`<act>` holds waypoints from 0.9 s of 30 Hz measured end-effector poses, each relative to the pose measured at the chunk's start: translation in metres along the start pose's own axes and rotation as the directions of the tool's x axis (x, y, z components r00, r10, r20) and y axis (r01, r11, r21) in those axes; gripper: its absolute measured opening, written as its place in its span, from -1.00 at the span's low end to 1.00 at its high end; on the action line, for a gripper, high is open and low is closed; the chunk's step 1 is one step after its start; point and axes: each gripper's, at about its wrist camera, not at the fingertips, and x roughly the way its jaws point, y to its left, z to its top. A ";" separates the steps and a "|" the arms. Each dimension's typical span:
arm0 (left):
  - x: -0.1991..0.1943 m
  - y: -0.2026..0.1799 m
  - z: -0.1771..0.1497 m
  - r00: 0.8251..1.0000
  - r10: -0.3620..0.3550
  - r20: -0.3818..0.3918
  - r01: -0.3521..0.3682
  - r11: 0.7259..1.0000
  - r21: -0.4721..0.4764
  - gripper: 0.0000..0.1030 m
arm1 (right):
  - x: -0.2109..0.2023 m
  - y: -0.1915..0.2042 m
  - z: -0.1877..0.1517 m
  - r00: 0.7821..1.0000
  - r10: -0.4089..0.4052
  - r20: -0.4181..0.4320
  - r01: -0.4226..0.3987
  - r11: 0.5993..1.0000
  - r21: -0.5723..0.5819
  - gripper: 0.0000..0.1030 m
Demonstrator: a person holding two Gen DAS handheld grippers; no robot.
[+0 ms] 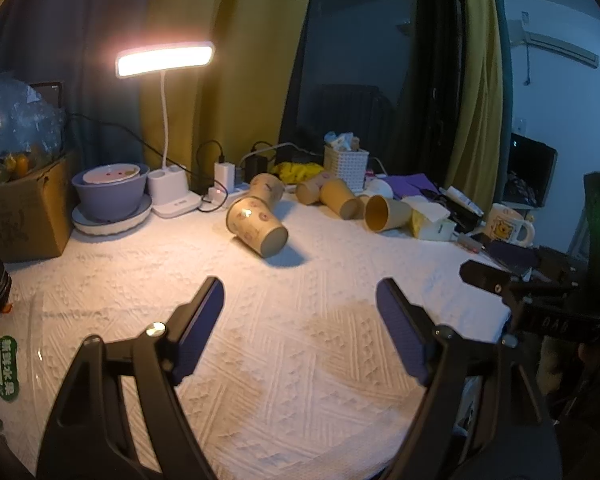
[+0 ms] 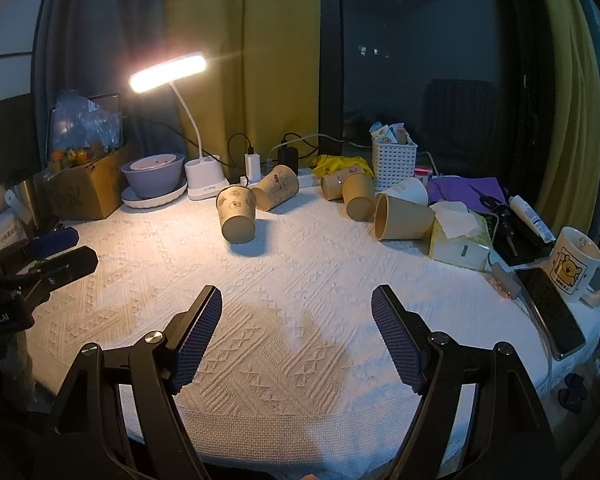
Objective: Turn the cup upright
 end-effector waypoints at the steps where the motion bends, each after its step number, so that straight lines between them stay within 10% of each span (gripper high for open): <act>1: 0.000 -0.001 -0.001 1.000 0.001 0.002 -0.001 1.000 0.000 0.55 | -0.001 0.000 0.000 1.000 -0.001 0.001 0.001 1.000 0.000 0.56; 27: -0.001 -0.011 -0.002 1.000 -0.005 0.006 0.005 1.000 0.012 0.55 | -0.004 0.000 0.005 1.000 -0.003 0.006 0.003 1.000 0.000 0.56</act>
